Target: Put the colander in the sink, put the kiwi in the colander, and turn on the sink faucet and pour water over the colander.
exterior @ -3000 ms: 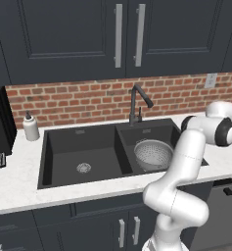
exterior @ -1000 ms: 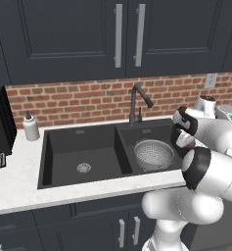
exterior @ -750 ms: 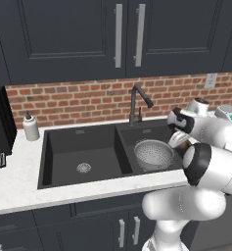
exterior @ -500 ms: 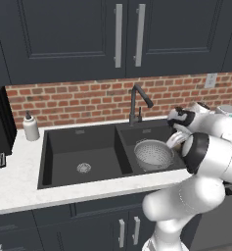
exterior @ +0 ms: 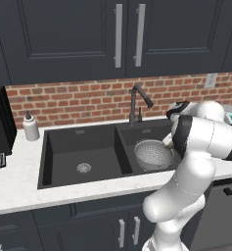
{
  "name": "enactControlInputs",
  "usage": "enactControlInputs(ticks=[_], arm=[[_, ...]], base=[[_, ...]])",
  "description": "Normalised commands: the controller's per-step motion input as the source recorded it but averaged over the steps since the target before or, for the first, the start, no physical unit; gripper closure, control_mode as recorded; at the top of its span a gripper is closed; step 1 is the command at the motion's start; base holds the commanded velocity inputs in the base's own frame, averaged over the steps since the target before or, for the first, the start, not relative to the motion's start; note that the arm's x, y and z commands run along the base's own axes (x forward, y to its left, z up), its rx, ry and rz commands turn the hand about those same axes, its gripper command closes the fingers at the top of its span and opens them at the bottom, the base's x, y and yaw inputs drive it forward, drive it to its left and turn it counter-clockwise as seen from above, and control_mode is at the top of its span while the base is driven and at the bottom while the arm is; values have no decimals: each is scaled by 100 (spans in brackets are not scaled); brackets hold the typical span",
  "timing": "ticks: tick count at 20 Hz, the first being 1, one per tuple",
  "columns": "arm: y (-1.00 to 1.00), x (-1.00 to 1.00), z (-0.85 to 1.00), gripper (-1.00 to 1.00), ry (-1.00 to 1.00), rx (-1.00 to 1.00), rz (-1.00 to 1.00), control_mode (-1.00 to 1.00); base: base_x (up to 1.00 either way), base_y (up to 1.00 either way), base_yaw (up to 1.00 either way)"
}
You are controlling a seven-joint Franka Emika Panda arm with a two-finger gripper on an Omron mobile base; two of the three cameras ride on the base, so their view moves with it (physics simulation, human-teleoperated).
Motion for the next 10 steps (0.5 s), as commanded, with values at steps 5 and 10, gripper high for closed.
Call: enactControlInputs(ticks=[5, 10], arm=[[8, 21, -16, 100, 0, 0, 0, -100], [21, 0, -38, 100, 0, 0, 0, -100]], base=[[0, 0, 0], [0, 0, 0]])
